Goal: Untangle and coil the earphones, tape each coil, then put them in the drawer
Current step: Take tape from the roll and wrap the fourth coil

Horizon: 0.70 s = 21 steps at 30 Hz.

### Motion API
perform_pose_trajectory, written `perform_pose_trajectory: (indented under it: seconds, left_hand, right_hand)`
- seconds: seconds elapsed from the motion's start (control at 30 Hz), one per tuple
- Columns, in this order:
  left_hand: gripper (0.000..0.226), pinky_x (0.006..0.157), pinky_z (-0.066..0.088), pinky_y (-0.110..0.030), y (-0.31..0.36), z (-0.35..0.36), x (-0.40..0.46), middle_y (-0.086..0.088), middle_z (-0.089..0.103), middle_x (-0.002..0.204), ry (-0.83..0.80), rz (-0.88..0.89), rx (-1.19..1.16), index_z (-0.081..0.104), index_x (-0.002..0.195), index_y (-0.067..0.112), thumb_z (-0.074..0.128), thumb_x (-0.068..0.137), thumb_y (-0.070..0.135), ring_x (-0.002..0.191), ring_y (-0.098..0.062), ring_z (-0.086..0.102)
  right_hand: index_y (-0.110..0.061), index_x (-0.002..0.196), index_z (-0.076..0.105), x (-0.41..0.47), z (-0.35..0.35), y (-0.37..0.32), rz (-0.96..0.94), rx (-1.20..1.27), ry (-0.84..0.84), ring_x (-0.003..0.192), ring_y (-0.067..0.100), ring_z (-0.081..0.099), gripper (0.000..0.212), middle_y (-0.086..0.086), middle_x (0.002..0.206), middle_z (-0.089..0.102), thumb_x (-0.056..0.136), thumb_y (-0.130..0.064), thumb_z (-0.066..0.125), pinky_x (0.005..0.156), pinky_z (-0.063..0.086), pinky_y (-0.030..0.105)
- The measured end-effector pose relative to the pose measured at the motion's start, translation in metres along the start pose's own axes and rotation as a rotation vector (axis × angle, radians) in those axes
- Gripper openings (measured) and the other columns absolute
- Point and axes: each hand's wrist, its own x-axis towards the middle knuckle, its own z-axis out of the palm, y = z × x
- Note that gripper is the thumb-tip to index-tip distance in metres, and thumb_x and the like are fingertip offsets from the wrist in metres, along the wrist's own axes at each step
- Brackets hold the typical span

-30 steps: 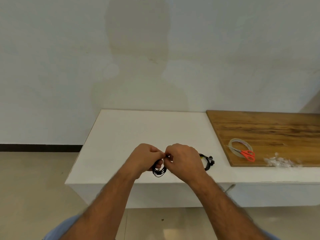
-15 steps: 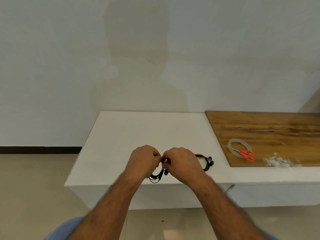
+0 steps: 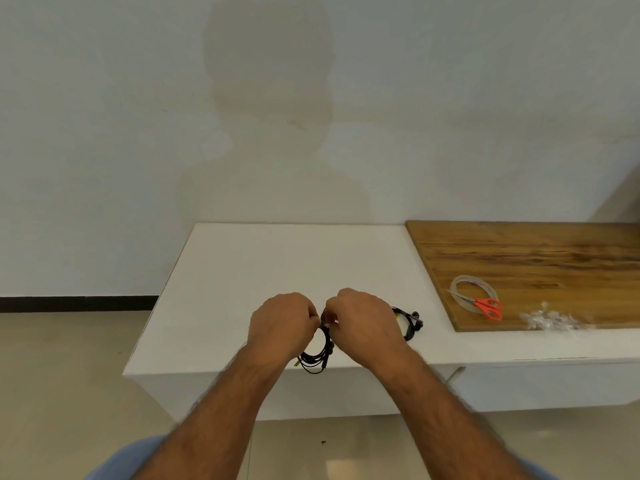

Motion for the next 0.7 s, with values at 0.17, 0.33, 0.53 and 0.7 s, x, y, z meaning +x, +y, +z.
perform_pose_trajectory:
  seconds: [0.17,0.33,0.53,0.7]
  left_hand:
    - [0.021,0.066,0.043,-0.024,0.003,0.003,-0.002,0.003,0.071,0.091,-0.003,0.035,0.073,0.073,0.101,0.029,0.054,0.094,0.036,0.083,-0.016,0.063]
    - [0.021,0.073,0.049,-0.028,0.009,0.004,-0.004,0.001,0.071,0.092,-0.057,0.057,0.084,0.072,0.1,0.028,0.054,0.094,0.037,0.087,-0.019,0.065]
    - [0.024,0.082,0.05,-0.03,0.017,0.001,-0.004,0.001,0.072,0.097,-0.152,0.135,0.032,0.071,0.107,0.024,0.052,0.097,0.035,0.093,-0.018,0.065]
    - [0.022,0.08,0.052,-0.034,0.016,-0.001,-0.008,0.008,0.068,0.082,-0.164,0.24,-0.06,0.073,0.099,0.024,0.054,0.095,0.035,0.081,-0.011,0.062]
  right_hand:
    - [-0.023,0.105,0.071,0.001,-0.006,0.005,-0.043,0.025,-0.067,0.09,0.021,0.06,0.023,0.0,0.098,0.068,0.091,-0.017,0.053,0.064,0.035,0.028]
    - [-0.024,0.103,0.072,0.002,-0.015,0.015,-0.071,0.085,-0.131,0.091,0.019,0.061,0.026,-0.002,0.098,0.07,0.088,-0.015,0.053,0.072,0.05,0.032]
    - [-0.025,0.098,0.074,0.002,-0.029,0.028,-0.052,0.148,-0.184,0.091,0.012,0.061,0.021,-0.008,0.097,0.07,0.089,-0.016,0.058,0.076,0.048,0.028]
    - [-0.023,0.096,0.074,0.0,-0.039,0.038,-0.004,0.217,-0.232,0.082,0.006,0.057,0.016,-0.012,0.089,0.067,0.088,-0.016,0.061,0.072,0.046,0.022]
